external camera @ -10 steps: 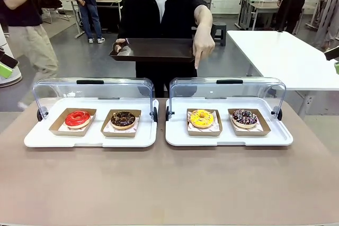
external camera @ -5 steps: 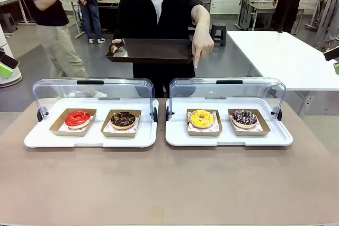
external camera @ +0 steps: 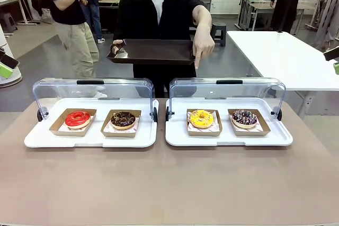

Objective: Provide the desired donut to the person.
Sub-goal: Pick up and lift the Paper togo box containing the Donut pointed at by the person.

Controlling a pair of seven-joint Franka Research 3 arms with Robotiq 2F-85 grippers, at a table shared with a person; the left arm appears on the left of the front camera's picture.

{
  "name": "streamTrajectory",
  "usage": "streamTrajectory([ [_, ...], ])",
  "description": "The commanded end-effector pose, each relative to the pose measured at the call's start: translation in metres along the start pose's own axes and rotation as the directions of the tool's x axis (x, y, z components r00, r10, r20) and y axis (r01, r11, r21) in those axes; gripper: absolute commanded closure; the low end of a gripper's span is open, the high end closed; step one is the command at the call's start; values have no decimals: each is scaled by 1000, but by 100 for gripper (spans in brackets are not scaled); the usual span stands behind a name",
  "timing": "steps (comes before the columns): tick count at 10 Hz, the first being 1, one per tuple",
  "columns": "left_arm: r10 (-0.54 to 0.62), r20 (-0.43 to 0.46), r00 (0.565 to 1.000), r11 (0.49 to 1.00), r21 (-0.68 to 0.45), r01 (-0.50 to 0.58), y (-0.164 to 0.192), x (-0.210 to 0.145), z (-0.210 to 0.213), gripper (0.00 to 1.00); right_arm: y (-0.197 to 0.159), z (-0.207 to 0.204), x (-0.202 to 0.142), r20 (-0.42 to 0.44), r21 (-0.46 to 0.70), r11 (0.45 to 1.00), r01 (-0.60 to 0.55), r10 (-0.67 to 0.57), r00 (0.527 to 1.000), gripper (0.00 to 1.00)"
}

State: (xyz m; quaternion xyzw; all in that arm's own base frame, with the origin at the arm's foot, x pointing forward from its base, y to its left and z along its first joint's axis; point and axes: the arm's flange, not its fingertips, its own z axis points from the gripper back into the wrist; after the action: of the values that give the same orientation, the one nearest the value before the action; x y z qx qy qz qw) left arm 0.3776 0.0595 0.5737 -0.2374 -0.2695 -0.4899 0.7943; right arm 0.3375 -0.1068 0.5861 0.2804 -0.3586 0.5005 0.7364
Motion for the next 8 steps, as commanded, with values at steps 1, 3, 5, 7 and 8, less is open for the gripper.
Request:
streamTrajectory([
  [1,2,5,1000,1000,-4,-2,0,0,0,0,0,0,0,0,2,1000,-3,3,1000,0],
  [3,0,0,1000,1000,0,0,0,0,0,0,0,0,0,0,2,1000,-3,3,1000,0],
  [5,-51,188,981,999,-5,53,-8,16,29,0,0,0,0,0,2,1000,-3,3,1000,0],
  [7,-25,249,968,999,-28,33,-1,10,26,0,0,0,0,0,2,1000,-3,3,1000,0],
  [8,-18,243,970,999,-33,27,3,8,23,0,0,0,0,0,2,1000,-3,3,1000,0],
])
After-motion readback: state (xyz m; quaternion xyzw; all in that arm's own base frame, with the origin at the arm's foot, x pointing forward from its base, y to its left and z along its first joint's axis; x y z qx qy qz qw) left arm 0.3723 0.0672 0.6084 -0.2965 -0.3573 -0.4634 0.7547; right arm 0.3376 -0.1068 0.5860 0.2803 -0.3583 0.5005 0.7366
